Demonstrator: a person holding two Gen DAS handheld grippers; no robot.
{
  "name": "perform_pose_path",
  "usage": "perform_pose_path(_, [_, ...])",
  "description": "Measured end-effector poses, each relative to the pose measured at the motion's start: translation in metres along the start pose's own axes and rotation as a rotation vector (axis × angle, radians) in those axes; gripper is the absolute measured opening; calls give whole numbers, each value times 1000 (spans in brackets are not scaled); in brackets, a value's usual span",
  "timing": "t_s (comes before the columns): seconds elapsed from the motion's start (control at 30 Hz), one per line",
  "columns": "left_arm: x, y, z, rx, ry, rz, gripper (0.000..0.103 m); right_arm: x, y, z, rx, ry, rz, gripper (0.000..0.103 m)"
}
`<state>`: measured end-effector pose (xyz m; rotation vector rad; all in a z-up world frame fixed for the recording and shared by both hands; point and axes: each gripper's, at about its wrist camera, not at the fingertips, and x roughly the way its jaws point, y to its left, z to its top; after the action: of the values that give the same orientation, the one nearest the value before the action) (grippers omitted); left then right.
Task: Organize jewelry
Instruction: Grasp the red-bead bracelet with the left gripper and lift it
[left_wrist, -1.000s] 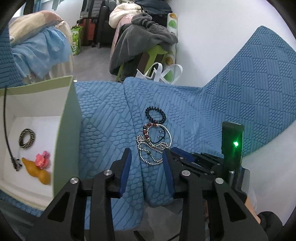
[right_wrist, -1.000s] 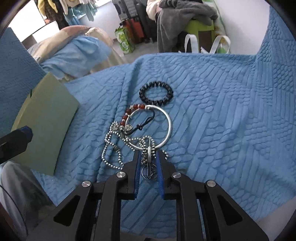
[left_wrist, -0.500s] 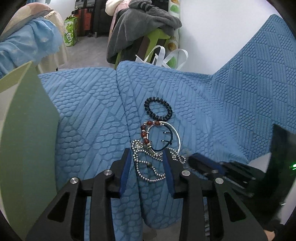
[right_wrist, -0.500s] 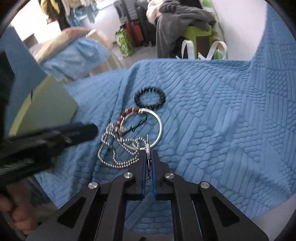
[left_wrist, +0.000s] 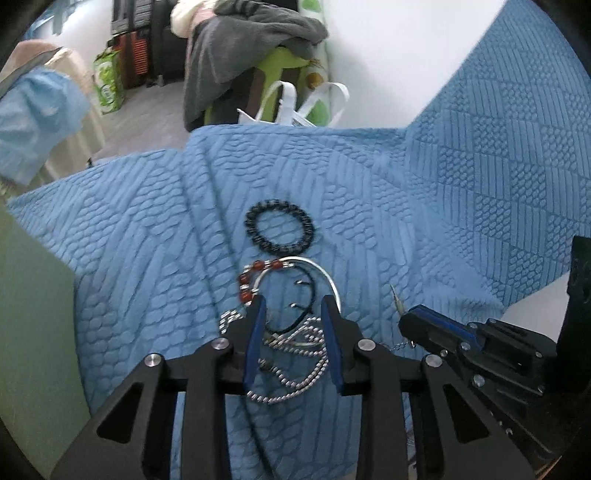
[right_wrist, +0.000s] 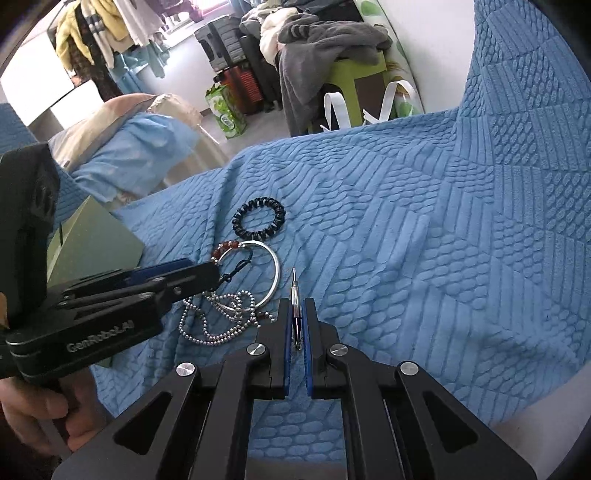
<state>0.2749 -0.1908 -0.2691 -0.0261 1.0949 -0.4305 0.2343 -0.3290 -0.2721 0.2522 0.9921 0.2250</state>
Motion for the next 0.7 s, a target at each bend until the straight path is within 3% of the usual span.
perform_pose_path(0.2, [17, -13, 5, 69, 30, 15, 30, -1, -2, 0, 10, 1, -4, 4])
perform_pose_path(0.4, [30, -18, 3, 105, 57, 57, 9, -3, -3, -1, 11, -4, -3, 4])
perform_pose_path(0.47, [29, -16, 4, 91, 58, 59, 3, -5, -1, -1, 9, -7, -3, 4])
perform_pose_path(0.7, [-3, -6, 8, 5, -6, 2, 2, -14, 7, 1, 3, -24, 4, 4])
